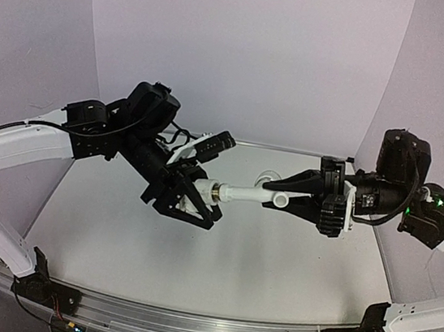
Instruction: Install the water faucets
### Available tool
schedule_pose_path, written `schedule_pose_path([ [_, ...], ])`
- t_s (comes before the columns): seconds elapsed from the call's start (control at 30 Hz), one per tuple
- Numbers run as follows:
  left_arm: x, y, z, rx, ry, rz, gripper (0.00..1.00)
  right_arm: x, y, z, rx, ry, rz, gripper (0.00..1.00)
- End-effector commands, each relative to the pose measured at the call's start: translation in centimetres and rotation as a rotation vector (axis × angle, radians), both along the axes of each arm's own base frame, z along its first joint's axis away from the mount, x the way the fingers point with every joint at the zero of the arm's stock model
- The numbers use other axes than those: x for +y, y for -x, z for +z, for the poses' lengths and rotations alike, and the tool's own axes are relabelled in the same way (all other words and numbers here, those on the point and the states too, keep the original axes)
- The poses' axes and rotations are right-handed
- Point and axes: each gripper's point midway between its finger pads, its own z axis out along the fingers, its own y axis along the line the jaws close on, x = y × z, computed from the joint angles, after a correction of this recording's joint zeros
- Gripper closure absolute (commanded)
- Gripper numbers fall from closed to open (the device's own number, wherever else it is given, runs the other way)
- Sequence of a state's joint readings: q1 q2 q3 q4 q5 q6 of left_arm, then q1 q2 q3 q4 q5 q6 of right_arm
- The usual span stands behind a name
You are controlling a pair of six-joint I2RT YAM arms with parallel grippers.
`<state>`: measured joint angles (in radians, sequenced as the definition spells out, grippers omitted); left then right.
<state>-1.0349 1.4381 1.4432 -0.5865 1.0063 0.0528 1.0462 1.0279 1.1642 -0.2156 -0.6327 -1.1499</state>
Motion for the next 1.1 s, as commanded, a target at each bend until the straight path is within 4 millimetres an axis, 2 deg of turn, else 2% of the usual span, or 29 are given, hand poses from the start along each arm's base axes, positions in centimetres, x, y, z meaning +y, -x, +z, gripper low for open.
schedule_pose_path([
  [0.0, 0.4, -0.2, 3.1, -0.195, 0.150, 0.054, 1.00, 0.4, -1.5, 2.8, 0.231, -0.076, -0.094, 1.00],
  [0.27, 0.8, -1.1, 4.1, -0.287, 0.199, 0.137, 1.00, 0.5, -2.0, 2.4, 0.426, -0.080, -0.135, 1.00],
  [0.5, 0.5, -1.1, 3.6, -0.273, 0.183, 0.125, 1.00, 0.5, -1.6, 1.6, 0.366, -0.060, -0.109, 1.00],
  [0.57, 0.5, -1.0, 3.7, -0.265, 0.184, 0.119, 1.00, 0.5, -1.5, 1.3, 0.323, -0.052, -0.104, 0.89],
  [0.83, 1.2, -0.2, 4.2, -0.233, 0.192, 0.099, 1.00, 0.5, -2.1, -1.2, 0.192, 0.032, -0.125, 0.59],
  [0.97, 1.1, -0.1, 4.0, -0.213, 0.184, 0.101, 1.00, 0.6, -2.6, -2.0, 0.151, 0.058, -0.148, 0.58],
  [1.07, 0.8, -0.3, 3.6, -0.195, 0.162, 0.103, 1.00, 0.8, -3.1, -1.8, 0.137, 0.058, -0.164, 0.53],
])
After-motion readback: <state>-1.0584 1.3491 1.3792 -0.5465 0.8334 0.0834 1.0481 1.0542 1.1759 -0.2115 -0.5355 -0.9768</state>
